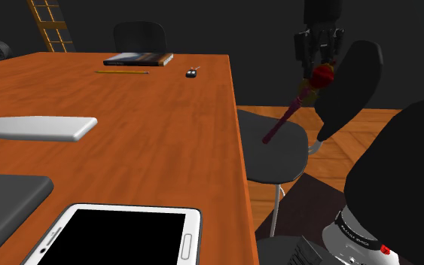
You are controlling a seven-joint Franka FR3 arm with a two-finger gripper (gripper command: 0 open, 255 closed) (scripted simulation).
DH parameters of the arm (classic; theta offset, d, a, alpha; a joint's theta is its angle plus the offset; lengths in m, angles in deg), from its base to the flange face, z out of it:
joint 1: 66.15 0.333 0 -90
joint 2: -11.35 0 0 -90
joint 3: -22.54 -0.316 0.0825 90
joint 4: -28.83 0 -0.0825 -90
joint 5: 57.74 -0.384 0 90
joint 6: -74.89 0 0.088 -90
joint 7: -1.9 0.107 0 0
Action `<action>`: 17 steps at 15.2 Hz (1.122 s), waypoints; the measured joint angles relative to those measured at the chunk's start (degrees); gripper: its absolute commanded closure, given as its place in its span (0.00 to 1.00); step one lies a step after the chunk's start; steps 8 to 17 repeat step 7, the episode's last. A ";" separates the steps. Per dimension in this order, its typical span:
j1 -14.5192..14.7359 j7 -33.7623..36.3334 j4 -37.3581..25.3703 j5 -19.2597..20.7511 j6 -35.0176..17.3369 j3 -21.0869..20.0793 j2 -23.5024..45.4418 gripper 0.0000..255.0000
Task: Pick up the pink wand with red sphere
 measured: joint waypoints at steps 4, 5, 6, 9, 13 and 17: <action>-0.08 0.30 -4.90 0.01 2.82 0.09 1.95 1.00; -0.12 0.32 -6.58 0.09 3.77 0.17 2.72 1.00; -0.14 0.47 -7.94 0.10 4.60 0.15 3.30 1.00; -0.14 0.61 -8.54 0.05 5.01 0.10 3.47 1.00; -0.14 0.61 -8.54 0.05 5.01 0.10 3.47 1.00; -0.14 0.61 -8.54 0.05 5.01 0.10 3.47 1.00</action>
